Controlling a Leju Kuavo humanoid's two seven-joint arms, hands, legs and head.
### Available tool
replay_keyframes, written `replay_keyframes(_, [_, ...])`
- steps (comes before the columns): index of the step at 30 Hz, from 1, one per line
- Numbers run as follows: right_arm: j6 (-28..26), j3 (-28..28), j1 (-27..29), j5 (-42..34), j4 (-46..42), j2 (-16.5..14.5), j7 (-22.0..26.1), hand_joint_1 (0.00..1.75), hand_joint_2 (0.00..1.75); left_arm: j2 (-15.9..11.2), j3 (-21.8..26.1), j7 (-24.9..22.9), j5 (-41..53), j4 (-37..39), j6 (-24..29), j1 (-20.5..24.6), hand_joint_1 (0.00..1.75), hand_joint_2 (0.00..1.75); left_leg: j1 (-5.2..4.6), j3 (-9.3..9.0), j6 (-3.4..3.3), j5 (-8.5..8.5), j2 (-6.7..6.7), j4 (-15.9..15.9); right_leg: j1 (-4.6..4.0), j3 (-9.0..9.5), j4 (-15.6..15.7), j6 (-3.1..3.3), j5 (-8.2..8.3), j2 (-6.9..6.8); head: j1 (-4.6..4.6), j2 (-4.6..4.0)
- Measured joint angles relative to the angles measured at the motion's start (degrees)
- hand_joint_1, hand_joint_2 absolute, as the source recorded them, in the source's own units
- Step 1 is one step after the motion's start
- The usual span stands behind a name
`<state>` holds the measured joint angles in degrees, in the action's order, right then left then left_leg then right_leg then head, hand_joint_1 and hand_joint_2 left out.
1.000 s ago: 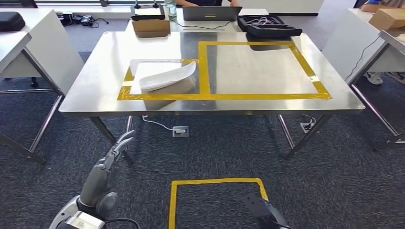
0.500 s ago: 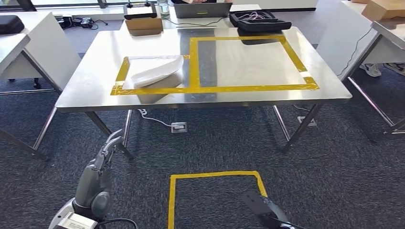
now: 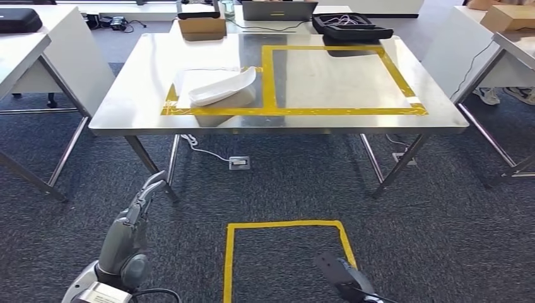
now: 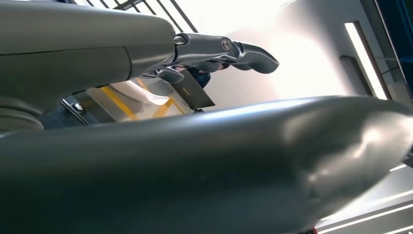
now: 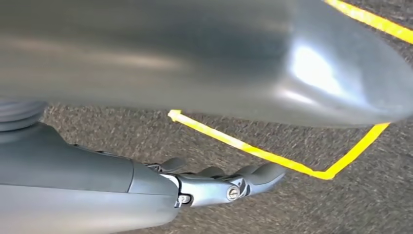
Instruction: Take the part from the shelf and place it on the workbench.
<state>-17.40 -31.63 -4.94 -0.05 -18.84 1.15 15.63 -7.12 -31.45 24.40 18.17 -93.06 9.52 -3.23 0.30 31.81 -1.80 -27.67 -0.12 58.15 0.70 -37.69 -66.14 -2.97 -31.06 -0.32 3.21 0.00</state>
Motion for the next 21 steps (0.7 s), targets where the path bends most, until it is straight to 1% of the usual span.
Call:
replay_keyframes(1, [-0.06,0.00,-0.01,-0.02,0.01,-0.10,0.01,0.00,0.00,0.04,0.02,-0.06,0.11,-0.03,-0.13,-0.02,0.00,0.00,-0.04,0.54,-0.11,0.36,0.01,0.03,0.02,-1.47,-3.98,-0.15,-2.24,0.00,-0.02,0.01])
replay_keyframes(2, [-0.13,0.00,0.00,-0.04,0.01,-0.14,0.02,0.00,0.00,0.06,0.04,-0.10,0.22,-0.03,-0.23,-0.06,0.00,0.00,-0.08,1.05,-0.12,0.71,0.01,0.06,0.04,-2.40,-7.03,-0.22,-3.67,0.00,-0.02,0.01])
replay_keyframes(3, [-0.21,0.01,0.01,-0.07,0.02,-0.17,0.02,0.00,0.00,0.07,0.09,-0.13,0.33,-0.03,-0.32,-0.09,0.00,0.00,-0.11,1.51,-0.07,1.03,0.01,0.10,0.03,-2.36,-8.19,-0.22,-4.02,0.01,-0.02,0.01])
replay_keyframes(4, [-0.31,0.01,0.00,-0.09,0.02,-0.19,0.02,0.00,0.00,0.08,0.15,-0.13,0.40,-0.03,-0.34,-0.12,0.00,0.00,-0.12,1.86,0.01,1.31,0.00,0.14,0.03,-1.10,-6.93,-0.14,-3.29,0.01,-0.02,0.01])
replay_keyframes(5, [-0.46,0.02,-0.02,-0.14,0.02,-0.19,0.02,0.00,0.00,0.10,0.21,-0.14,0.47,-0.04,-0.38,-0.13,0.00,0.00,-0.12,2.14,0.14,1.54,-0.01,0.20,0.03,1.34,-3.43,0.01,-1.79,0.01,-0.02,0.00])
replay_keyframes(6, [-0.62,0.04,-0.07,-0.20,0.02,-0.19,0.03,0.00,0.00,0.15,0.25,-0.13,0.51,-0.08,-0.40,-0.13,0.00,0.00,-0.12,2.33,0.32,1.75,-0.02,0.27,0.01,4.16,1.09,0.26,-0.56,0.01,-0.02,0.01])
replay_keyframes(7, [-0.78,0.05,-0.11,-0.26,0.02,-0.19,0.07,0.00,0.00,0.20,0.27,-0.13,0.55,-0.13,-0.44,-0.11,0.00,0.00,-0.20,2.48,0.57,1.95,-0.03,0.36,-0.11,6.42,4.95,0.59,0.48,0.02,-0.01,0.01])
replay_keyframes(8, [-0.93,0.08,-0.12,-0.33,0.02,-0.19,0.13,0.00,0.00,0.27,0.28,-0.11,0.58,-0.19,-0.50,-0.07,0.00,0.00,-0.25,2.61,0.89,2.17,-0.03,0.40,-0.24,7.86,7.59,0.94,1.07,0.05,0.00,0.01])
replay_keyframes(9, [-1.04,0.10,-0.09,-0.39,0.03,-0.19,0.21,0.00,0.00,0.35,0.30,-0.09,0.61,-0.25,-0.55,-0.05,0.00,0.00,-0.27,2.70,1.24,2.40,-0.03,0.37,-0.41,8.25,8.62,1.31,1.17,0.08,0.00,0.01])
replay_keyframes(10, [-1.11,0.13,-0.02,-0.45,0.04,-0.18,0.29,0.00,0.00,0.40,0.31,-0.08,0.63,-0.27,-0.60,-0.02,0.00,0.00,-0.26,2.75,1.63,2.67,-0.02,0.25,-0.59,8.07,8.59,1.67,1.47,0.10,0.00,0.00])
replay_keyframes(11, [-1.15,0.17,0.06,-0.49,0.05,-0.17,0.40,0.00,0.00,0.45,0.33,-0.05,0.66,-0.29,-0.64,0.00,0.00,0.00,-0.20,2.82,2.00,2.88,-0.01,0.16,-0.56,7.94,8.70,2.09,1.77,0.10,0.00,0.00])
replay_keyframes(12, [-1.17,0.22,0.11,-0.51,0.06,-0.16,0.52,0.00,0.00,0.47,0.36,-0.04,0.67,-0.30,-0.65,0.00,0.00,0.00,-0.12,2.95,2.36,2.72,-0.02,0.35,-0.52,7.84,8.85,2.48,2.10,0.08,0.01,0.00])
replay_keyframes(13, [-1.17,0.28,0.12,-0.51,0.07,-0.14,0.65,0.00,0.00,0.49,0.40,-0.02,0.68,-0.31,-0.65,0.04,0.00,0.00,-0.12,3.03,2.37,1.93,-0.01,0.26,-0.50,7.68,8.95,2.59,2.26,0.13,0.04,0.01])
replay_keyframes(14, [-1.16,0.33,0.15,-0.52,0.07,-0.14,0.79,0.00,0.00,0.51,0.45,0.01,0.69,-0.30,-0.64,0.07,0.00,0.00,-0.14,3.13,2.00,1.13,-0.03,0.35,-0.49,7.53,9.02,2.71,2.43,0.17,0.04,0.01])
replay_keyframes(15, [-1.16,0.37,0.19,-0.54,0.07,-0.14,0.89,0.00,0.00,0.54,0.51,0.03,0.69,-0.30,-0.63,0.09,0.00,0.00,-0.15,3.17,1.44,0.66,-0.06,0.31,-0.61,7.36,8.92,2.67,2.43,0.24,0.09,0.01])
replay_keyframes(16, [-1.15,0.40,0.25,-0.58,0.07,-0.14,0.95,0.00,0.00,0.56,0.58,0.06,0.69,-0.30,-0.63,0.12,0.00,0.00,-0.18,3.10,0.87,1.06,-0.09,-0.10,-0.76,7.21,8.78,2.62,2.40,0.30,0.13,0.01])
replay_keyframes(17, [-1.15,0.44,0.32,-0.61,0.07,-0.15,0.97,0.00,0.00,0.57,0.64,0.06,0.69,-0.29,-0.62,0.11,0.00,0.00,-0.14,3.12,0.95,2.11,-0.15,-0.23,-0.86,7.11,8.70,2.80,2.51,0.30,0.13,0.01])
replay_keyframes(19, [-1.14,0.51,0.39,-0.65,0.07,-0.14,0.98,0.00,0.00,0.58,0.72,0.06,0.69,-0.28,-0.60,0.10,0.00,0.00,0.01,3.15,1.93,3.84,-0.19,-0.69,-0.95,6.86,8.56,3.00,2.67,0.31,0.17,0.01])
replay_keyframes(20, [-1.14,0.55,0.44,-0.65,0.07,-0.13,0.98,0.00,0.00,0.58,0.73,0.05,0.68,-0.28,-0.59,0.09,0.00,0.00,0.07,3.20,2.39,4.02,-0.20,-0.76,-0.97,6.75,8.53,3.06,2.74,0.31,0.16,0.01])
replay_keyframes(21, [-1.14,0.56,0.47,-0.65,0.07,-0.13,0.98,0.00,0.00,0.58,0.74,0.05,0.68,-0.27,-0.59,0.09,0.00,0.00,0.09,3.22,2.47,4.08,-0.20,-0.81,-0.98,6.69,8.52,3.10,2.78,0.31,0.17,0.01])
